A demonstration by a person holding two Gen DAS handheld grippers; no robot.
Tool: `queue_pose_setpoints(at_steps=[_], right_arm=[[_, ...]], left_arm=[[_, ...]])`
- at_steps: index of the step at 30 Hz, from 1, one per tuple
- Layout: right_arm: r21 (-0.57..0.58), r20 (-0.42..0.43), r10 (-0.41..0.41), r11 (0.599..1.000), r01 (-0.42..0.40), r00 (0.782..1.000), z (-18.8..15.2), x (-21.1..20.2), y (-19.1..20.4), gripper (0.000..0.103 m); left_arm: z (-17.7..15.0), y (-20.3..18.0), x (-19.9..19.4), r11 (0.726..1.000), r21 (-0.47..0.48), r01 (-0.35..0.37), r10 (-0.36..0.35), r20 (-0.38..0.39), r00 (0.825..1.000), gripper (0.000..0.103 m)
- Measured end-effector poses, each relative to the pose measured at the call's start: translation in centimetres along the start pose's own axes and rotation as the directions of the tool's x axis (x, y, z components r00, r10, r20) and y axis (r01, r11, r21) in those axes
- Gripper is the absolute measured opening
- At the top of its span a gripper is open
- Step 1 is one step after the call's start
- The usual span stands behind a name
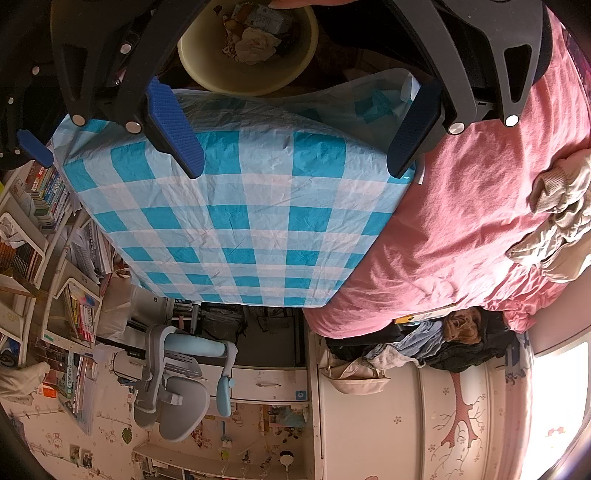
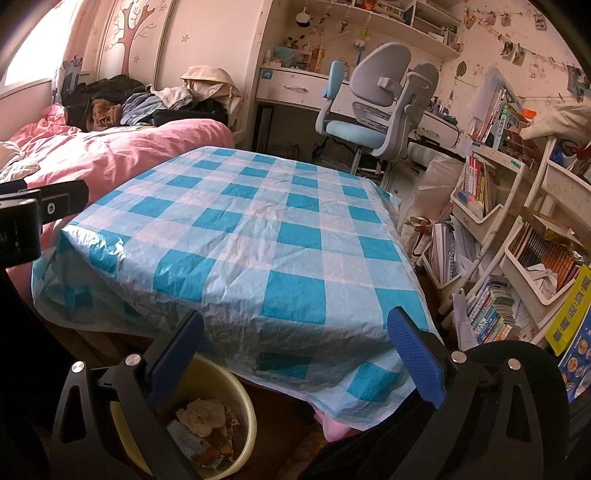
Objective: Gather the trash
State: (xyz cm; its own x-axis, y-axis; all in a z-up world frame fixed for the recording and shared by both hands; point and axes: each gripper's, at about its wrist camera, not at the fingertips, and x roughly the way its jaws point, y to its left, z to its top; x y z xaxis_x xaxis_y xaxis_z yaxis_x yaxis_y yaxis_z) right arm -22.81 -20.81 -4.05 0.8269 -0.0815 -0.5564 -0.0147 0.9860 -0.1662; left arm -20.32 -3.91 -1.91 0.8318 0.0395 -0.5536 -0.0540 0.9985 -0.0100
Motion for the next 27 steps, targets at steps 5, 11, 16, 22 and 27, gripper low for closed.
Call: queue_pose_setpoints(at_steps=[5, 11, 16, 22, 27], right_arm=[[-0.001, 0.0, 0.0, 1.0, 0.0, 1.0, 0.07, 0.0, 0.04, 0.095], [0.0, 0.0, 0.0, 1.0, 0.0, 1.0, 0.01, -0.01, -0.04, 0.095], [-0.004, -0.001, 0.0, 1.0, 0.0, 1.0, 0.01, -0.01, -0.02, 0.095], [-0.003, 0.0, 0.0, 1.0, 0.0, 1.0, 0.02, -0.02, -0.01, 0.095], [-0.004, -0.001, 0.0, 1.0, 0.0, 1.0, 0.11, 0.02, 0.03, 0.095]], left_arm=[[0.08, -0.02, 0.04, 1.0, 0.002, 0.0, 0.0, -0.001, 1.0, 0.096], [0.1, -0.02, 0.06, 1.0, 0.002, 0.0, 0.0, -0.002, 1.0, 0.096], [0.19, -0.02, 0.09, 1.0, 0.0, 0.0, 0.0, -0.001, 1.0, 0.096], [0.2, -0.01, 0.09, 1.0, 0.001, 0.0, 0.0, -0.001, 1.0, 0.096], [0.29, 0.0, 0.15, 1.0, 0.001, 0.0, 0.0, -0.002, 1.0, 0.096]])
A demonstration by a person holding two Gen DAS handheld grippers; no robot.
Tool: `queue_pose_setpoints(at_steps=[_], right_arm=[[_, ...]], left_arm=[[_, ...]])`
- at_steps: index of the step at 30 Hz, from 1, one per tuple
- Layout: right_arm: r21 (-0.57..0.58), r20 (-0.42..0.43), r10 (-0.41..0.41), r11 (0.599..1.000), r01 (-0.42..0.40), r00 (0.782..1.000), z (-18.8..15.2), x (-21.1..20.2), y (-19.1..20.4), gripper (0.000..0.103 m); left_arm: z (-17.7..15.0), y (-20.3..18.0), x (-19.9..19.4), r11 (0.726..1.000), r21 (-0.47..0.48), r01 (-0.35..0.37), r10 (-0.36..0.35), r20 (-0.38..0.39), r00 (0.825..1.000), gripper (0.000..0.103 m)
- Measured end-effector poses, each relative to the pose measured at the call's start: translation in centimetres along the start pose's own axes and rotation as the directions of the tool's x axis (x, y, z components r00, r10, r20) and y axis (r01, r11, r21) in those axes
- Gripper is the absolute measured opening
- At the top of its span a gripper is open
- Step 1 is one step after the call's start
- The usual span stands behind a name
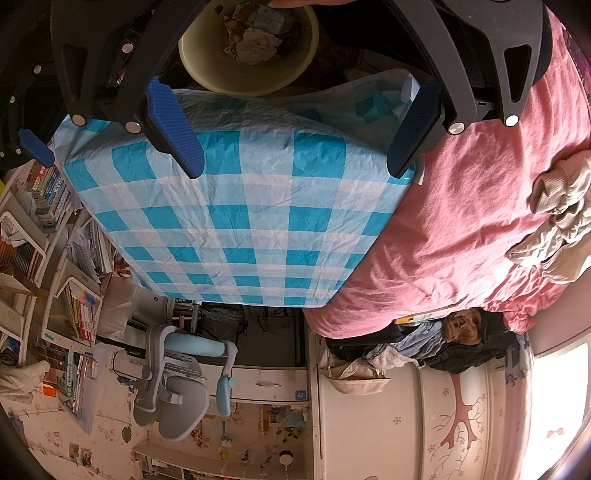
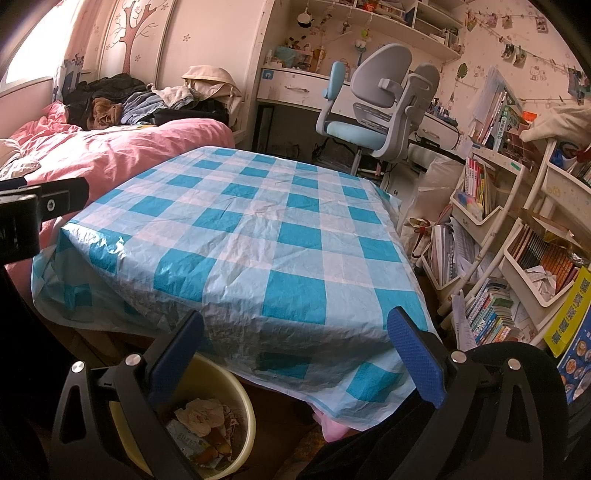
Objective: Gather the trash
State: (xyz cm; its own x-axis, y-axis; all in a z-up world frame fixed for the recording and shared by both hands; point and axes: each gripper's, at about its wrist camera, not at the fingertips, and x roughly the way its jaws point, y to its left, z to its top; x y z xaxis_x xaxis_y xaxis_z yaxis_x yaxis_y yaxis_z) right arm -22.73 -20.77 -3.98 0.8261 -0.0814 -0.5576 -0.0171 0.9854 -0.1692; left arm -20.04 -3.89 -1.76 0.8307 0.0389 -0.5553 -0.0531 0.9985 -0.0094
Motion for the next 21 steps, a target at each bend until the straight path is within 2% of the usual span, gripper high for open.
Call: queue_pose_setpoints(at_steps=[21], right_arm=[[-0.004, -0.001, 0.0, 1.0, 0.0, 1.0, 0.0, 0.0, 0.01, 0.095]], left_arm=[[-0.02, -0.1, -0.27, 1.0, 0.001, -0.002, 0.002, -0.003, 1.0, 0.096]])
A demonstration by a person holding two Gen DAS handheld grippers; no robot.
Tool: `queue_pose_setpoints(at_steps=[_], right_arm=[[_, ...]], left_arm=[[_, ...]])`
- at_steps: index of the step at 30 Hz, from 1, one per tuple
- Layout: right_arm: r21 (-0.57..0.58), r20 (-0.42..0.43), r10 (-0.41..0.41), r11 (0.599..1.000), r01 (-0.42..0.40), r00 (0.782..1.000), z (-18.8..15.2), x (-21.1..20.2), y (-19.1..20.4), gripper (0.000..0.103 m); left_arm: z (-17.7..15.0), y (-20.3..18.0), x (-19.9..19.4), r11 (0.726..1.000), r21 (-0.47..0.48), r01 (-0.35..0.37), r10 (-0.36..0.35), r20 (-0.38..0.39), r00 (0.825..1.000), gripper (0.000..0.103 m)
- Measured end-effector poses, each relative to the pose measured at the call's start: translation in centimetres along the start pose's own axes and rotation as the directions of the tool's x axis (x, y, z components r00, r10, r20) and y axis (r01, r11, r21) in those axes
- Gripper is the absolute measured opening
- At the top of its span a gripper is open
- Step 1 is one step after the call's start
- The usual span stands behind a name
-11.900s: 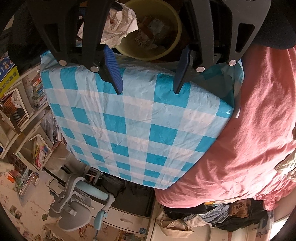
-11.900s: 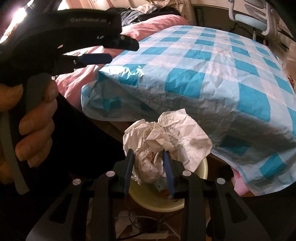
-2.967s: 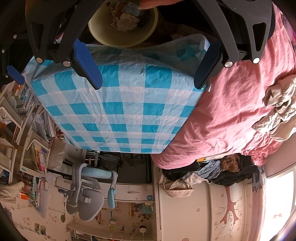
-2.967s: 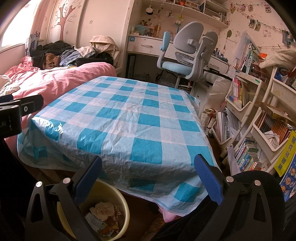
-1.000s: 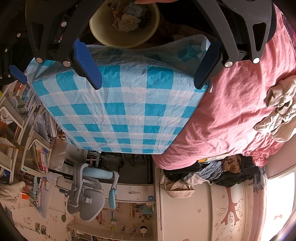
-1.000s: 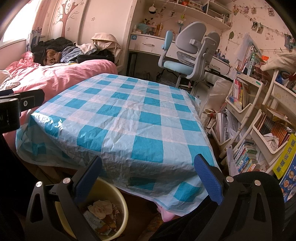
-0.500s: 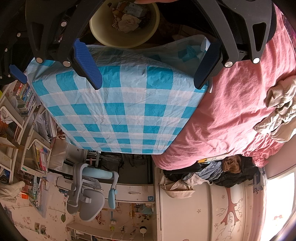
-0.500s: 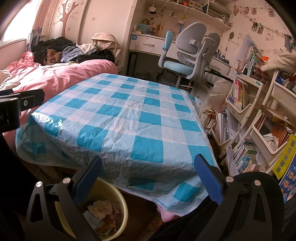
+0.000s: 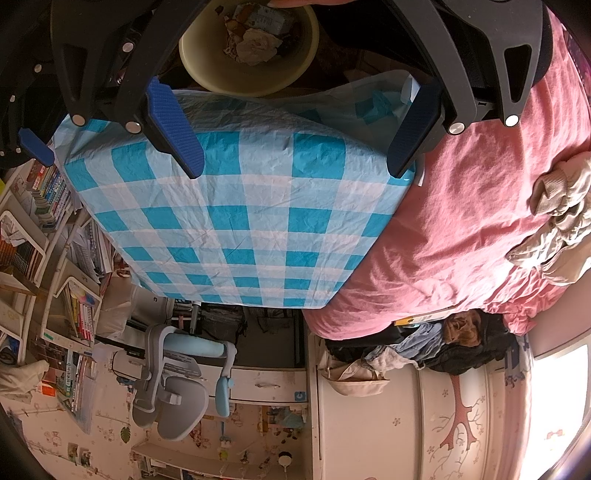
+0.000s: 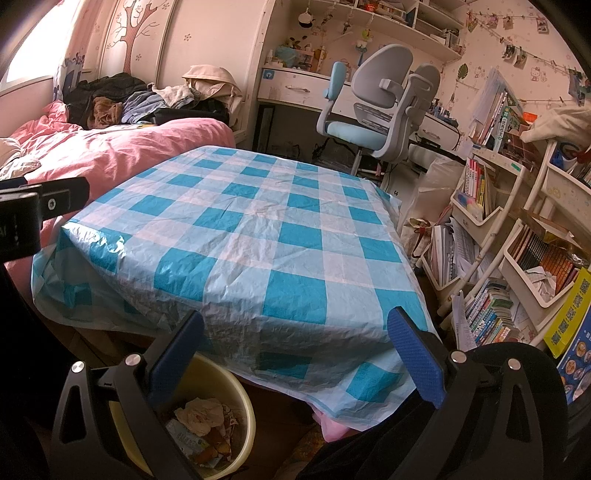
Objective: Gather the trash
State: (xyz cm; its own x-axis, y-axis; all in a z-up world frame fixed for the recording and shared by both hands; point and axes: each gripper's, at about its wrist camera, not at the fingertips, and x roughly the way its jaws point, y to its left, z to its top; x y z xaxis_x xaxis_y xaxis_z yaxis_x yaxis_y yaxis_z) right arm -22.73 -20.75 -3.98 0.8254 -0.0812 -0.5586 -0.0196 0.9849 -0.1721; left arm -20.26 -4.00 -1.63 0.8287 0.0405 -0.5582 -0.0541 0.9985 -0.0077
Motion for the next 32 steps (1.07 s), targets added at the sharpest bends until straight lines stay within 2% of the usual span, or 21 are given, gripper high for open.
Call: queue_pose_setpoints(at_steps=[8, 15, 19, 23, 27, 32], right_arm=[[-0.001, -0.001, 0.0, 1.0, 0.0, 1.0, 0.0, 0.0, 0.1, 0.095], [-0.001, -0.002, 0.0, 1.0, 0.0, 1.0, 0.0, 0.0, 0.0, 0.095], [-0.004, -0.002, 0.0, 1.0, 0.0, 1.0, -0.1, 0.0, 0.0, 0.095], [-0.008, -0.005, -0.003, 1.0, 0.003, 1.0, -0.1, 0.0, 0.0, 0.095], [-0.009, -0.004, -0.003, 1.0, 0.003, 1.0, -0.1, 0.0, 0.1, 0.095], [-0.018, -0.009, -0.005, 1.0, 0.005, 1.0, -1.0, -0.4, -1.3, 0.095]], left_arm=[[-0.1, -0.1, 0.0, 1.0, -0.004, 0.014, -0.014, -0.014, 1.0, 0.096], [-0.7, 1.0, 0.9, 0.992, -0.083, 0.09, -0.096, -0.074, 0.993, 0.096], [-0.7, 0.4, 0.4, 0.998, -0.031, 0.049, -0.05, -0.047, 0.998, 0.096], [-0.5, 0.1, 1.0, 1.0, -0.013, 0.029, -0.03, -0.075, 0.997, 0.096], [-0.3, 0.5, 1.8, 0.999, -0.027, 0.017, -0.02, -0.137, 0.99, 0.096], [-0.1, 1.3, 2.4, 0.997, -0.07, 0.012, -0.023, -0.161, 0.987, 0.096]])
